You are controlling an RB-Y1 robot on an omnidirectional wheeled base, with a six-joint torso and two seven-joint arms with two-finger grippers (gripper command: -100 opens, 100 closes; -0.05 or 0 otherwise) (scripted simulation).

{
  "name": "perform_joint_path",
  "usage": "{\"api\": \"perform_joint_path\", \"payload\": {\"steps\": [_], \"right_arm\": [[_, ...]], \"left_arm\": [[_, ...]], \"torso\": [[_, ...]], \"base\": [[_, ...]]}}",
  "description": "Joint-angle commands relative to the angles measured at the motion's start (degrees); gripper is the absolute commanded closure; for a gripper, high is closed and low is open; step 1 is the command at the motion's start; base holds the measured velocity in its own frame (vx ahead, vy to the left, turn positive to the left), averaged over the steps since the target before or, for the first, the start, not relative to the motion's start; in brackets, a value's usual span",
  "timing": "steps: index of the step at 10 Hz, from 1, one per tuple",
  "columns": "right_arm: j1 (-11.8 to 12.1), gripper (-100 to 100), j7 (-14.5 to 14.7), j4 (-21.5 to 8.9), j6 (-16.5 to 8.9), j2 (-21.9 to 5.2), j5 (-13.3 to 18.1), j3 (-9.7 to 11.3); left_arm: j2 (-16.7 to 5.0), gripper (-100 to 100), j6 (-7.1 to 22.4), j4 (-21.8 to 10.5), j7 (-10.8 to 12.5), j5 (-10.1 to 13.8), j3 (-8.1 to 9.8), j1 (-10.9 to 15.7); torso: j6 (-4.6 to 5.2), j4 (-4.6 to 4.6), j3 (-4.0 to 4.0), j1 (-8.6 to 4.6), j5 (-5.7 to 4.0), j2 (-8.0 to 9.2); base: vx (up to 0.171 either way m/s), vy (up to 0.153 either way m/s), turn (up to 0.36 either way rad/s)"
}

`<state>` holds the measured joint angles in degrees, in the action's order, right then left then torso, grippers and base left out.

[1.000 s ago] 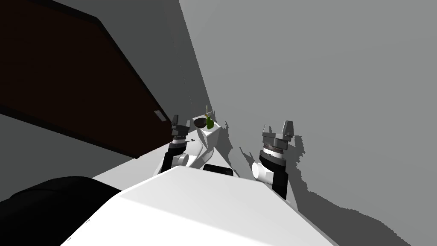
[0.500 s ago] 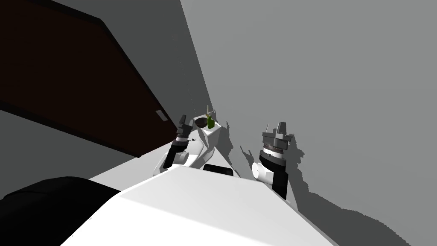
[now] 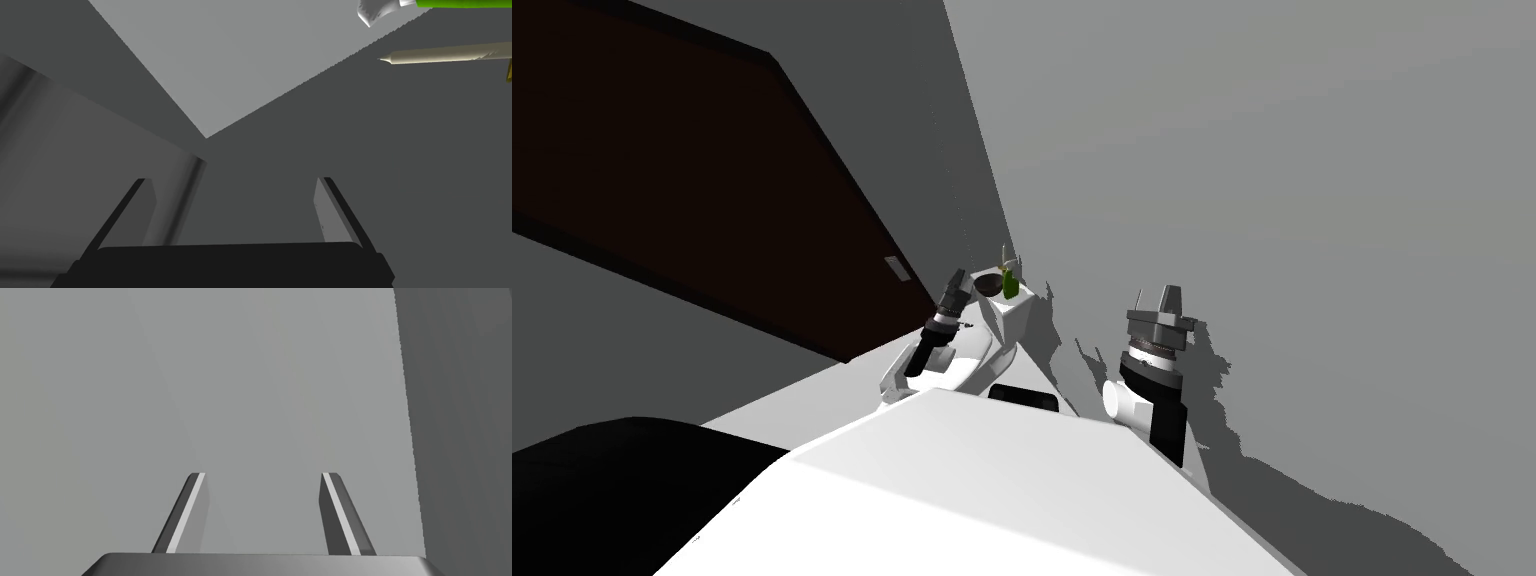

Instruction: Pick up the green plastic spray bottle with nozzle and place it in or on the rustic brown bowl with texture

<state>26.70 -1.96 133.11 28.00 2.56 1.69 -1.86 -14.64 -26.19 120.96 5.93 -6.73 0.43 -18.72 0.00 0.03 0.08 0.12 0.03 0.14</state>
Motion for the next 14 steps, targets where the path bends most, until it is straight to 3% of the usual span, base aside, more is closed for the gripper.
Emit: {"api": "perform_joint_path", "payload": {"steps": [1,10,11,14], "right_arm": [[0.0,0,0.0,0.0,0.0,0.0,0.0,0.0],[0.0,0,0.0,0.0,0.0,0.0,0.0,0.0],[0.0,0,0.0,0.0,0.0,0.0,0.0,0.0],[0.0,0,0.0,0.0,0.0,0.0,0.0,0.0]], "left_arm": [[-1.9,-100,0.4,-2.2,0.4,-2.3,-0.25,2.7],[-15.8,-100,0.1,-16.7,3.7,-15.6,-1.54,16.7],[-16.0,-100,0.1,-16.7,3.7,-15.6,-1.54,16.7],[-21.3,-100,-1.0,-22.2,5.0,-20.4,-2.49,20.3]], "torso": [[0.00,0.00,0.00,0.00,0.00,0.00],[0.01,0.00,-0.01,-0.11,-0.02,-0.02],[0.01,-0.01,-0.02,-0.12,-0.03,-0.03],[0.01,-0.03,-0.06,-0.17,-0.03,-0.11]], "base": [[-0.044,0.026,0.038],[-0.045,0.009,-0.003],[-0.018,0.000,-0.021],[-0.013,-0.012,-0.091]]}}
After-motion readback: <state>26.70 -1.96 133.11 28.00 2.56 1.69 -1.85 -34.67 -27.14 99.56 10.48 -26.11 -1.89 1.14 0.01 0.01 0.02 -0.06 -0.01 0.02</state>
